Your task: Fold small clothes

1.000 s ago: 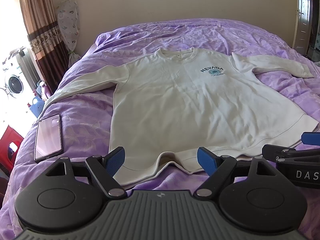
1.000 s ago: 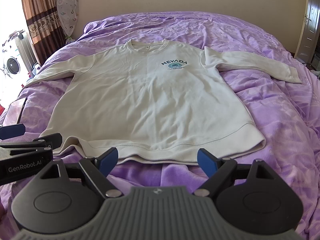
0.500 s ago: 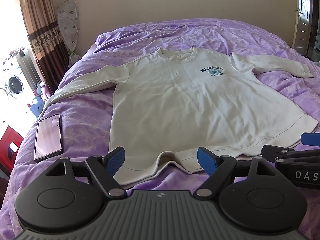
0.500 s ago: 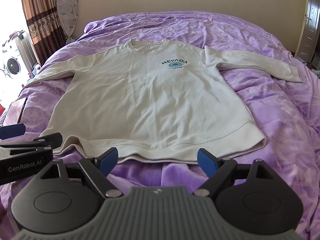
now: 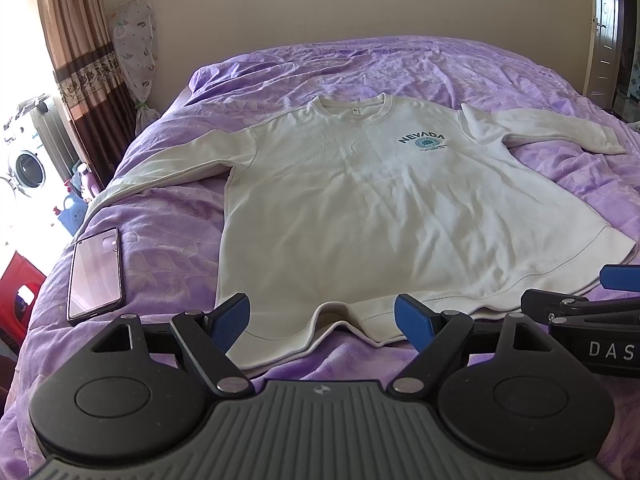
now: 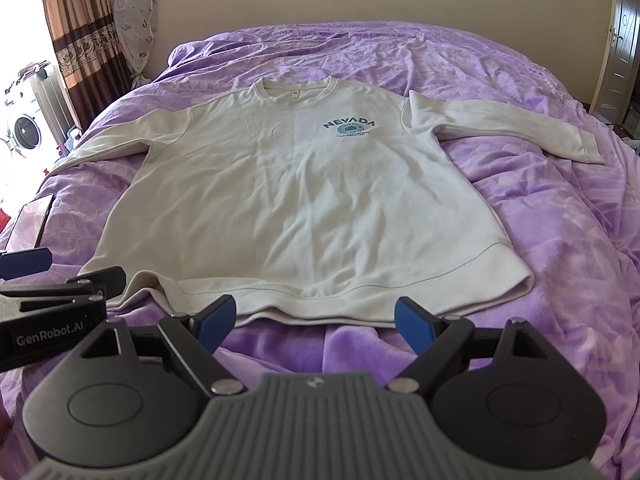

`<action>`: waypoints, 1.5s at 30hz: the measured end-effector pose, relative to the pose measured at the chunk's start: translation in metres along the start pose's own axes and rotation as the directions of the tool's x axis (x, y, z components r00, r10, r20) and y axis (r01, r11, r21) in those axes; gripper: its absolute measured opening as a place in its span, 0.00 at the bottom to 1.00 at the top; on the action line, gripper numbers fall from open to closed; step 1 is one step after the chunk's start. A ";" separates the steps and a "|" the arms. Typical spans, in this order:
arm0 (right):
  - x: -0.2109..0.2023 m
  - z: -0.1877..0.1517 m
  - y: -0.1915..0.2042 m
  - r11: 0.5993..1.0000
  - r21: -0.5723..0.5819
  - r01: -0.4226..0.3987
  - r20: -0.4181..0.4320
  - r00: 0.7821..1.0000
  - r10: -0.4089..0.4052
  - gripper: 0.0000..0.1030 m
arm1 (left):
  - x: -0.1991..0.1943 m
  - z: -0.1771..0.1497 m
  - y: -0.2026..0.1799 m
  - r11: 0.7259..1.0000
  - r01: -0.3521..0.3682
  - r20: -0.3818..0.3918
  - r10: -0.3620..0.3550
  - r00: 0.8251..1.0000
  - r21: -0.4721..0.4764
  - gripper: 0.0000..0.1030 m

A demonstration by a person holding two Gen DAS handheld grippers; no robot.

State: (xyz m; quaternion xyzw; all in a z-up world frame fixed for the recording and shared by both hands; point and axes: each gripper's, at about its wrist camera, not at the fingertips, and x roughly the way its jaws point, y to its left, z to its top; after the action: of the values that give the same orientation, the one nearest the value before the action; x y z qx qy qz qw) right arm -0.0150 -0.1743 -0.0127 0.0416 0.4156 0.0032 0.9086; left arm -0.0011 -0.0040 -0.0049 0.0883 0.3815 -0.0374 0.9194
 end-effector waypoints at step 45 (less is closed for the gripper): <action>0.003 0.092 -0.047 0.995 -0.098 -0.031 0.222 0.974 0.052 0.80 | 0.030 0.084 0.092 0.999 0.037 0.023 -0.037 0.999 -0.027 0.72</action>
State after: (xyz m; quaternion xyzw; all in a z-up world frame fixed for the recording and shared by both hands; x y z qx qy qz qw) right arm 0.0546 -0.2280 0.0415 0.0078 0.3087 0.0368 0.9504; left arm 0.0907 0.0707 0.0448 0.0683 0.3733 -0.0503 0.9238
